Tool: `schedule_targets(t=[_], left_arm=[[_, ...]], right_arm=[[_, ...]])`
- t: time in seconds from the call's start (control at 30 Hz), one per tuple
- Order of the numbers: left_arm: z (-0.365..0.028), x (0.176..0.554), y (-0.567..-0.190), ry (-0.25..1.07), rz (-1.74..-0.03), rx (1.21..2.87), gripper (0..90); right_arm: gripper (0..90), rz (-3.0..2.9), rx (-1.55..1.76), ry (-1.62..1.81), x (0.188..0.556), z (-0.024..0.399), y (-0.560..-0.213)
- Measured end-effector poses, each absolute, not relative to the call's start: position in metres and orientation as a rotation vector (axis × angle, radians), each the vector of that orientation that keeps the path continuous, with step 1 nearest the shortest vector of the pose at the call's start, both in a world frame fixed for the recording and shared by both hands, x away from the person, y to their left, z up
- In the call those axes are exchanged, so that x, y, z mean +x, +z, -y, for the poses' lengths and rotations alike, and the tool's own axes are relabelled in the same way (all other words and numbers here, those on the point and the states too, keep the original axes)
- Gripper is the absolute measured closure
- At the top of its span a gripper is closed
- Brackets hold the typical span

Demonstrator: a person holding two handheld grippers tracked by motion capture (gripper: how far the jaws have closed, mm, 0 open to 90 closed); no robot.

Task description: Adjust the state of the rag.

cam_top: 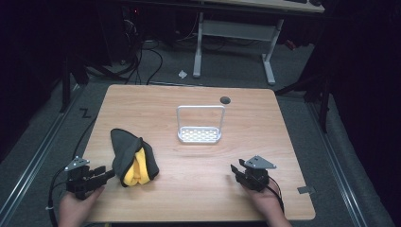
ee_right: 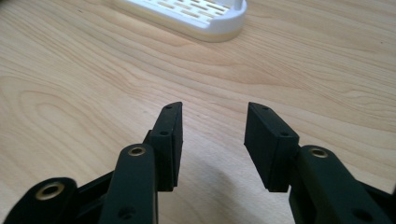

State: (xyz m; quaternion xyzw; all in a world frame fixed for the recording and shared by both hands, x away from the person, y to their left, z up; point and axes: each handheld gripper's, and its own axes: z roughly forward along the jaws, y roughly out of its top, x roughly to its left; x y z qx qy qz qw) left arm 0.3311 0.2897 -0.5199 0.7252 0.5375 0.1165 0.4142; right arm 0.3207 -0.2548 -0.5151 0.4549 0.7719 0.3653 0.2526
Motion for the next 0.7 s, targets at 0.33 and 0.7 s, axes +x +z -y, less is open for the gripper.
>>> schedule_targets(t=[0.33, 0.7], left_arm=[[-0.286, 0.333, -0.524, 0.295, -1.332, 1.843, 48.3], [-0.279, 0.325, -0.496, 0.365, -1.255, 1.781, 42.0]], right_arm=[[55.3, -2.079, 1.261, 0.998, 0.323, 0.257, -0.517], [51.2, -2.103, 1.246, 0.987, 0.322, 0.252, -0.520]])
